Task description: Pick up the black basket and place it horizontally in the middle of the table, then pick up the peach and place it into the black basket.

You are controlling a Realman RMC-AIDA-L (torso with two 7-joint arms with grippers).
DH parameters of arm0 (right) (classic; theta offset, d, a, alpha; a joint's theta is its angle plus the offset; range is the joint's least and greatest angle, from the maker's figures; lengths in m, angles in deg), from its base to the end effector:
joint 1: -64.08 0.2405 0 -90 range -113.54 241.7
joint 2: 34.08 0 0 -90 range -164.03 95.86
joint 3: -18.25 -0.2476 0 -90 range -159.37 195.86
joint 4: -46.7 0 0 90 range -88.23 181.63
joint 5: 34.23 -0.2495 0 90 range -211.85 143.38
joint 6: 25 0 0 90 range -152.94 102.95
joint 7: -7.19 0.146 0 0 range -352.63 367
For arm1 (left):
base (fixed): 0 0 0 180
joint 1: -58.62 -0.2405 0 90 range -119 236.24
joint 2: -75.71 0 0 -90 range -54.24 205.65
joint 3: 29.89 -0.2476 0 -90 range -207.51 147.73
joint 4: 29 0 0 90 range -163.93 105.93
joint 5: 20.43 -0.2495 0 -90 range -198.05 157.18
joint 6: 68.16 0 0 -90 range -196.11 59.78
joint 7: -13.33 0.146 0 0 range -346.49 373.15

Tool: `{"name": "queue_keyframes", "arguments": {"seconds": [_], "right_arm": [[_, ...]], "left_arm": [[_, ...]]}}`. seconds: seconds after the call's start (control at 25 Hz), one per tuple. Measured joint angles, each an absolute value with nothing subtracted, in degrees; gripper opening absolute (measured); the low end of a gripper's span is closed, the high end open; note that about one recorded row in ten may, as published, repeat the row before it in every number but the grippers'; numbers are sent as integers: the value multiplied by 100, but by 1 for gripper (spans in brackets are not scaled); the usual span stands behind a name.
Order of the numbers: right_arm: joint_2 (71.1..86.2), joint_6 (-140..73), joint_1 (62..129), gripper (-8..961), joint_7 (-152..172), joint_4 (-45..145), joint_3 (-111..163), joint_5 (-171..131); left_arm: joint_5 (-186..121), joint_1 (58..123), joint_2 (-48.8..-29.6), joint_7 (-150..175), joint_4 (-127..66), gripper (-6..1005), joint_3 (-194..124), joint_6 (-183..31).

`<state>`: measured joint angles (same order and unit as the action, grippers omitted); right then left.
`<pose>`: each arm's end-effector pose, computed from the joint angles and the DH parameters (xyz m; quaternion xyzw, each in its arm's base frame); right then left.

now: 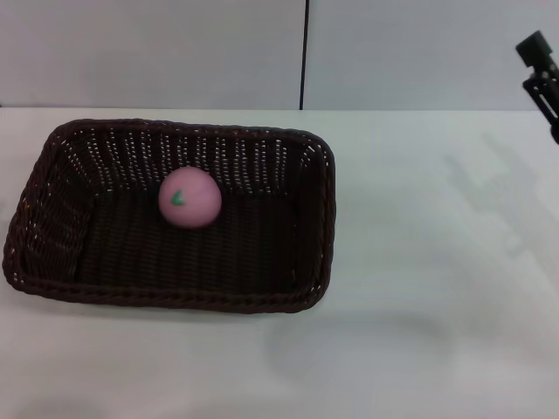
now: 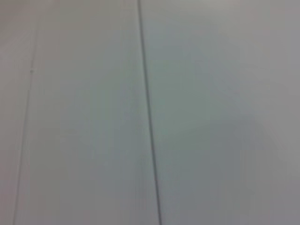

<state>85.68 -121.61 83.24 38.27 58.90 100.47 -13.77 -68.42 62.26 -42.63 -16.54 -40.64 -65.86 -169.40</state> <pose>0.2926 0.2998 -0.0033 -0.7131 0.1099 0.5324 0.4427 -0.4035 0.1935 0.0730 -0.6110 -0.1528 -0.4213 0.6526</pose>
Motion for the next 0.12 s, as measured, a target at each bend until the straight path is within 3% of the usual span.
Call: {"name": "queue_keyframes", "arguments": {"seconds": [0.12], "right_arm": [[8568, -12205, 8367, 726, 3819, 5776, 9993, -1443]], "left_arm": [[-6843, 6333, -4255, -1351, -3831, 688, -6431, -16964]]}}
